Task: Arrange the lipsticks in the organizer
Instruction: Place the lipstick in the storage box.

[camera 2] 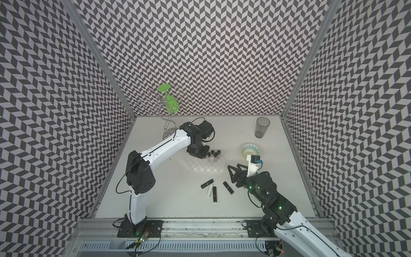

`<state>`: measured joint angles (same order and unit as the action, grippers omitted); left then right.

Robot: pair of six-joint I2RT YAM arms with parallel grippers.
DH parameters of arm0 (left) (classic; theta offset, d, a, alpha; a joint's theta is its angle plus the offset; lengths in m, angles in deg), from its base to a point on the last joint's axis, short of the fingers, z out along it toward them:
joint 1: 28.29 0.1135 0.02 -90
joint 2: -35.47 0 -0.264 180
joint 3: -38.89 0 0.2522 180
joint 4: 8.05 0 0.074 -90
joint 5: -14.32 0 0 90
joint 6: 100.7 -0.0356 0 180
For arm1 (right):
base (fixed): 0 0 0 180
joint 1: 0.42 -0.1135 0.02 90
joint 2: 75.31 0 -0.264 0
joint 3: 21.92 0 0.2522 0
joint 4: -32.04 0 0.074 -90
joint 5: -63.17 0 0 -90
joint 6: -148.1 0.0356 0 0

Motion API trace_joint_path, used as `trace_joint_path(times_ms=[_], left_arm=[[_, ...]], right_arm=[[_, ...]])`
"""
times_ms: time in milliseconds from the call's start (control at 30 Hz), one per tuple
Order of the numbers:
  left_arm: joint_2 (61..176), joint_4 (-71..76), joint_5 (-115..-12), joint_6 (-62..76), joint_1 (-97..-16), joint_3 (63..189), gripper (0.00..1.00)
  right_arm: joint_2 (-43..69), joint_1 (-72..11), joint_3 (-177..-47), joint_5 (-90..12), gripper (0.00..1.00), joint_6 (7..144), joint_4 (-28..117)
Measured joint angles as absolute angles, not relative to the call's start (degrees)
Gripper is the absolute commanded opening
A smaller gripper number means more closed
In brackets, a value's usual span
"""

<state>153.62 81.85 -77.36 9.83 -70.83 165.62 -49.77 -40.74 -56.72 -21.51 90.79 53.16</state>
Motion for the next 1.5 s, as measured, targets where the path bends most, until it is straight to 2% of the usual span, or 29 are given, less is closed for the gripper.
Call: trace_joint_path(times_ms=[367, 400, 467, 500, 533, 733, 800, 967, 1000, 1100, 1233, 1367, 1500], left_arm=[[157.46, 83.68, -77.62, 9.88, -70.61, 170.21, 0.01], [157.7, 83.86, -77.68, 9.88, -70.61, 170.56, 0.11], [158.18, 84.01, -77.88, 9.92, -70.61, 171.33, 0.22], [158.51, 84.01, -78.06, 9.94, -70.64, 171.83, 0.32], [158.75, 83.95, -78.32, 9.94, -70.61, 172.13, 0.35], [160.63, 82.57, -80.13, 10.45, -70.55, 172.75, 0.4], [160.72, 81.8, -80.57, 10.49, -70.48, 172.75, 0.49], [160.15, 78.68, -81.92, 11.54, -70.48, 171.85, 0.59], [159.19, 76.97, -82.19, 11.87, -70.53, 170.3, 0.64], [151.71, 69.17, -82.43, 13.18, -70.59, 160.22, 0.67], [133.16, 53.87, -79.24, 14.27, -70.57, 140.33, 0.74], [118.14, 37.78, -74.34, 14.95, -70.37, 124.79, 0.78], [110.19, 21.19, -67.8, 16.33, -68.98, 108.01, 0.79]], right_arm=[[-50.63, -40.74, -55.21, -22.99, 0.65, 90.63, 52.96], [-50.63, -40.74, -55.12, -23.17, 0.65, 90.63, 52.96], [-50.63, -40.74, -54.77, -23.43, 0.65, 90.63, 52.59], [-50.63, -40.74, -54.62, -23.6, 0.65, 90.63, 52.57], [-50.63, -40.74, -54.46, -23.67, 0.65, 90.66, 52.57], [-50.63, -40.74, -54.25, -24.15, 0.65, 90.63, 52.43], [-50.63, -40.74, -54.25, -24.3, 0.65, 90.66, 52.17], [-50.25, -40.74, -54.2, -24.35, 0.64, 90.63, 51.65], [-49.77, -40.74, -54.16, -24.35, 0.64, 90.61, 51.5], [-46.65, -40.74, -54.18, -24.33, 0.6, 90.61, 51.58], [-38.56, -40.74, -56.13, -24.15, 0.59, 90.66, 55.49], [-28.46, -40.8, -59.88, -24.13, 0.58, 90.59, 61.0], [-20.99, -41.15, -61.04, -25.4, 0.55, 89.52, 63.47]])
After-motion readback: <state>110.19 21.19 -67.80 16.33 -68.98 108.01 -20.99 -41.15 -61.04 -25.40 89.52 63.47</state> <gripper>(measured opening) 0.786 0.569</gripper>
